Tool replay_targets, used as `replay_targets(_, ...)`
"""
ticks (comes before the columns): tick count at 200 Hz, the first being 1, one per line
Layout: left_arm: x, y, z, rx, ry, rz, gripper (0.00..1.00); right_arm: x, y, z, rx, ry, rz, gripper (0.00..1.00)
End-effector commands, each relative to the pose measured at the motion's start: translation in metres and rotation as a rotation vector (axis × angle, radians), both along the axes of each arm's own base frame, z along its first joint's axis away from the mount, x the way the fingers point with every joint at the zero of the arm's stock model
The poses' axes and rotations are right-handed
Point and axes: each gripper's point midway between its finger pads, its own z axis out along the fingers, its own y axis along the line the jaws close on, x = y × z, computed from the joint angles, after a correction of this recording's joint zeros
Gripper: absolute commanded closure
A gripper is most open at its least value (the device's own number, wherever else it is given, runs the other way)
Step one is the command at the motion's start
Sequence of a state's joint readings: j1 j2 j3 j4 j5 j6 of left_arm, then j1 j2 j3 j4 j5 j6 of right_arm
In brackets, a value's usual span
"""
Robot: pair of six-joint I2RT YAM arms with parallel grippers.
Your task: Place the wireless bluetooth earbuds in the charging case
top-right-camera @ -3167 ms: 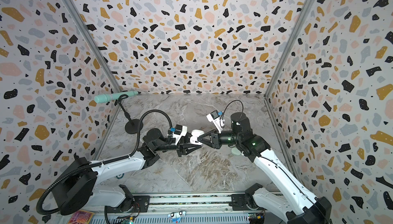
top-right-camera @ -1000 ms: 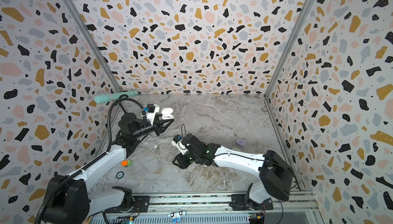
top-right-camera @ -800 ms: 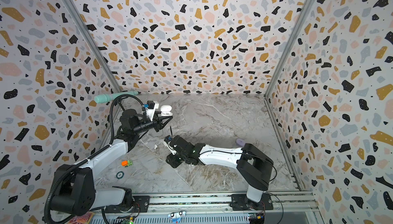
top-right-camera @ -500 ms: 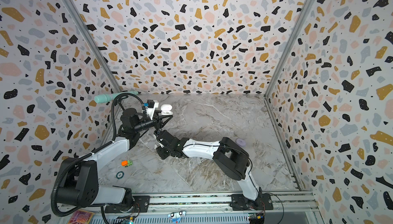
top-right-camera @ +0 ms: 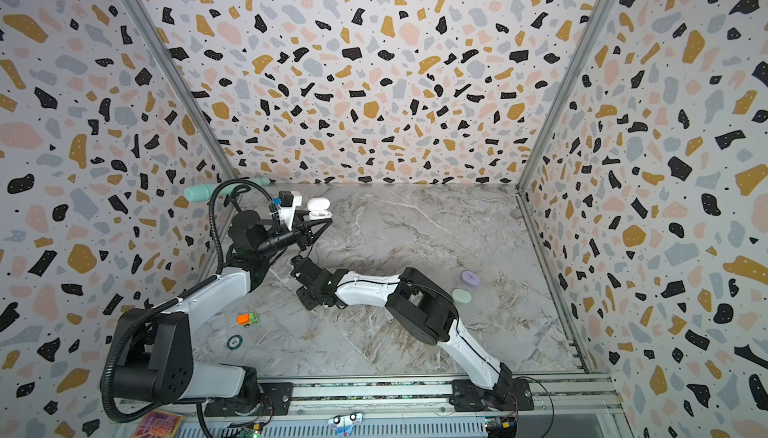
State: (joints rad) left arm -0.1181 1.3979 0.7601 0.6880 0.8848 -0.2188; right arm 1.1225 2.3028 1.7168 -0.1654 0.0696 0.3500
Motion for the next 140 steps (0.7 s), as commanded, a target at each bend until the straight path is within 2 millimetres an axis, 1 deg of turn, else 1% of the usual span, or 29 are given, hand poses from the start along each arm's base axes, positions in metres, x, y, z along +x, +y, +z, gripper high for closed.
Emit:
replay_targets(1, -0.001, 0.004, 0.024, -0.022, -0.088, -0.005, 0.89, 0.01, 0.011, 0.02, 0.031, -0.035, -0.017, 0.53)
replay_targets(37, 0.0, 0.007, 0.024, -0.021, -0.089, 0.005, 0.89, 0.014, 0.018, 0.017, 0.034, -0.039, -0.023, 0.53)
replay_targets(78, -0.001, 0.007, 0.025, -0.025, -0.087, 0.001, 0.89, 0.024, 0.018, 0.007, -0.01, -0.056, -0.063, 0.53)
replay_targets(114, -0.002, 0.006, 0.025, -0.028, -0.089, -0.005, 0.89, 0.035, 0.001, -0.003, -0.089, -0.066, -0.137, 0.55)
replay_targets(140, -0.002, 0.006, 0.026, -0.03, -0.09, -0.005, 0.89, 0.042, -0.02, -0.004, -0.15, -0.077, -0.206, 0.57)
